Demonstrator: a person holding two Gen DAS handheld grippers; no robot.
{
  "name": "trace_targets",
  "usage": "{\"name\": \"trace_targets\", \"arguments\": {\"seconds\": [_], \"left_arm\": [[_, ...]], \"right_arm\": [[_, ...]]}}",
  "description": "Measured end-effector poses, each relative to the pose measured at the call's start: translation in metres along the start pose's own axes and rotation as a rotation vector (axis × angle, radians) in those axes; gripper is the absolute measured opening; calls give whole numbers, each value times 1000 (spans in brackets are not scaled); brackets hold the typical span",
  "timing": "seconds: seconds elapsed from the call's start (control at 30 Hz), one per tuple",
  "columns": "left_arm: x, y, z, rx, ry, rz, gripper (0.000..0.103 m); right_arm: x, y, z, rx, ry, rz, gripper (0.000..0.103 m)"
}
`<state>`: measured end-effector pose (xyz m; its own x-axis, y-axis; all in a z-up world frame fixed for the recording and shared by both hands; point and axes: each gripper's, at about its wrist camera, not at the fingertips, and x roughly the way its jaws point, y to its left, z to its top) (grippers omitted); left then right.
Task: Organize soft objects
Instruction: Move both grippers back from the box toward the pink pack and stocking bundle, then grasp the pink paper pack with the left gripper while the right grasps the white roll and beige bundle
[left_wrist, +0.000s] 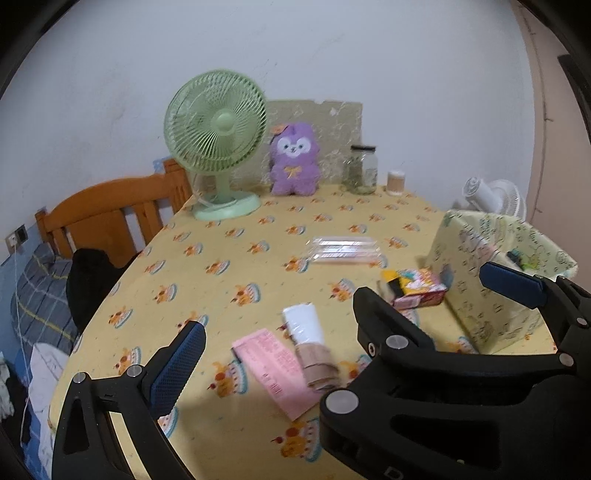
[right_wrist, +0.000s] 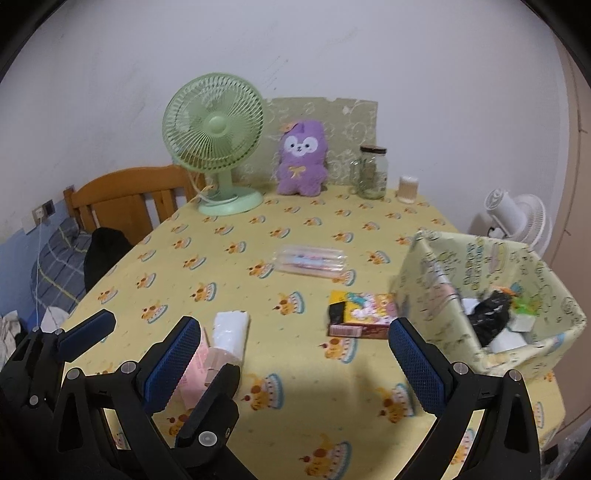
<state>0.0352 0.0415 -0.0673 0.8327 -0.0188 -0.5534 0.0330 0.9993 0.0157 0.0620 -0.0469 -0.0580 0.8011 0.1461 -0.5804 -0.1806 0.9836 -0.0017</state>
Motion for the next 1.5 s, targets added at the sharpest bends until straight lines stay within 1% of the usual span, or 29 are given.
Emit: {"name": "trace_targets", "arguments": {"seconds": [0.2, 0.3, 0.5, 0.63, 0.73, 0.87, 0.93, 1.0, 1.03, 1.1, 1.13, 1.2, 1.27, 1.33, 1.5], "left_arm": [[13, 14, -8, -23, 47, 33, 102], [18, 20, -9, -33, 56, 45, 102], [31, 33, -12, -65, 83, 38, 100], [43, 39, -16, -89, 124, 40, 98], [52, 43, -19, -105, 160, 51, 94], [60, 46, -22, -121, 194, 47, 94], [62, 46, -24, -117, 207, 46, 94], [65, 45, -26, -113, 219, 42, 94], [66, 45, -26, -116, 223, 38, 93], [66, 45, -25, -119, 224, 37, 94], [67, 44, -25, -118, 227, 38, 93], [68, 43, -25, -119, 234, 35, 94], [70, 43, -24, -126, 242, 26, 94], [72, 41, -23, -133, 248, 14, 94], [79, 32, -20, -123, 263, 9, 94]], "right_arm": [[17, 11, -5, -20, 34, 30, 103], [26, 15, -6, -11, 56, 50, 103], [44, 25, -7, 0, 101, 72, 102], [58, 31, -9, -17, 137, 75, 98], [70, 33, -11, -16, 174, 82, 92], [82, 37, -14, -29, 209, 96, 83], [88, 39, -15, -36, 223, 95, 80], [94, 40, -17, -36, 245, 89, 73], [96, 40, -18, -33, 250, 94, 68], [96, 40, -18, -31, 247, 101, 63], [97, 39, -18, -30, 248, 108, 56], [98, 38, -18, -33, 253, 131, 53], [99, 36, -18, -33, 260, 162, 48], [100, 33, -16, -24, 267, 178, 45], [103, 23, -17, -7, 279, 180, 45]]}}
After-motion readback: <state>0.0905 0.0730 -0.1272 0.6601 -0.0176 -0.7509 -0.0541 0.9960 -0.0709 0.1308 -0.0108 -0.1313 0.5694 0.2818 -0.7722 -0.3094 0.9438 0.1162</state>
